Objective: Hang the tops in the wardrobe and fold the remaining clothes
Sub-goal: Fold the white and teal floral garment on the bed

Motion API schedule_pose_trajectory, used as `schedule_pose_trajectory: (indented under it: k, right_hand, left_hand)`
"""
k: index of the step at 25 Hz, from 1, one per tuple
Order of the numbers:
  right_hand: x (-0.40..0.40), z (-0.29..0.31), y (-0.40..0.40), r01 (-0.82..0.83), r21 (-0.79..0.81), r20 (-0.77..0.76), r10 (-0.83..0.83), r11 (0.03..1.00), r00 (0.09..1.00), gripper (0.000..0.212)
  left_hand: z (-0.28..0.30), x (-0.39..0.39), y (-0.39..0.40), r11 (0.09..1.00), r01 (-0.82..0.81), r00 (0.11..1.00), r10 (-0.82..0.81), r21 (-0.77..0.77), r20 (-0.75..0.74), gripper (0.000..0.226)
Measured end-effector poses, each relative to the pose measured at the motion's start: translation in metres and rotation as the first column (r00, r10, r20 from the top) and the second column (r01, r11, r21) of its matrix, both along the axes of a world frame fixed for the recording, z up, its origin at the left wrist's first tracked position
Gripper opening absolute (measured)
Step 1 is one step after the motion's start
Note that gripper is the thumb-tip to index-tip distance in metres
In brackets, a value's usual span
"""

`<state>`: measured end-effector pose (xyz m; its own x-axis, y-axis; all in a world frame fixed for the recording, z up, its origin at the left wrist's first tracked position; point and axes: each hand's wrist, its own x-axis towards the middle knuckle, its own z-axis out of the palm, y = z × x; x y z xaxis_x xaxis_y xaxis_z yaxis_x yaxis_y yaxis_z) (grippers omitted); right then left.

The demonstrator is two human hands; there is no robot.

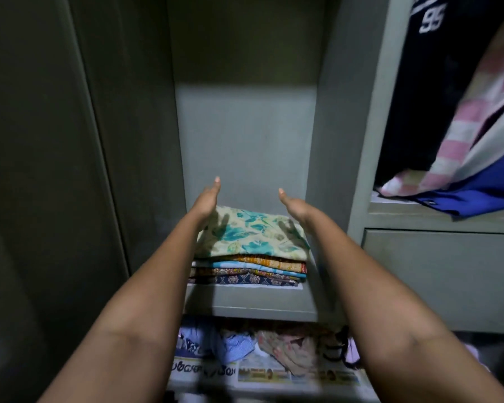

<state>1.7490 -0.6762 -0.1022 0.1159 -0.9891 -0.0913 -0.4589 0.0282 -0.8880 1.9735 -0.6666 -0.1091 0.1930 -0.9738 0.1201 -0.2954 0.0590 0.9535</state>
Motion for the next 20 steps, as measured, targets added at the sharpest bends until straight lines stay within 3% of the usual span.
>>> schedule_pose_trajectory:
  k: [3,6,7,11,17,20]
  right_hand:
    - [-0.01,0.001,0.052,-0.078,-0.037,0.072,0.08,0.996,0.994,0.079]
    - [-0.027,-0.026,0.099,-0.086,-0.002,0.192,0.085,0.996,0.978,0.092]
    - [-0.033,-0.034,0.121,-0.089,0.0,0.202,0.088,0.996,0.975,0.09]
    - [-0.056,-0.051,0.206,-0.022,0.006,0.209,0.021,1.0,0.978,0.059]
    - [-0.115,-0.018,0.296,0.179,-0.062,0.256,-0.158,0.982,0.954,0.079]
    - [-0.153,0.002,0.335,0.281,-0.11,0.283,-0.241,0.953,0.928,0.082]
  left_hand:
    - [-0.005,-0.013,0.048,0.999,0.034,0.994,-0.034,-0.006,-0.099,0.09]
    - [-0.041,-0.013,0.065,0.998,0.027,0.976,-0.014,0.054,-0.218,0.124]
    - [-0.047,-0.021,0.09,0.998,0.031,0.973,-0.018,0.052,-0.229,0.124]
    - [-0.043,-0.073,0.222,0.998,0.062,0.969,-0.064,-0.017,-0.238,0.071]
    - [-0.005,-0.124,0.288,0.987,0.158,0.927,-0.161,-0.037,-0.339,0.071]
    - [0.013,-0.164,0.307,0.957,0.279,0.898,-0.289,-0.081,-0.331,0.072]
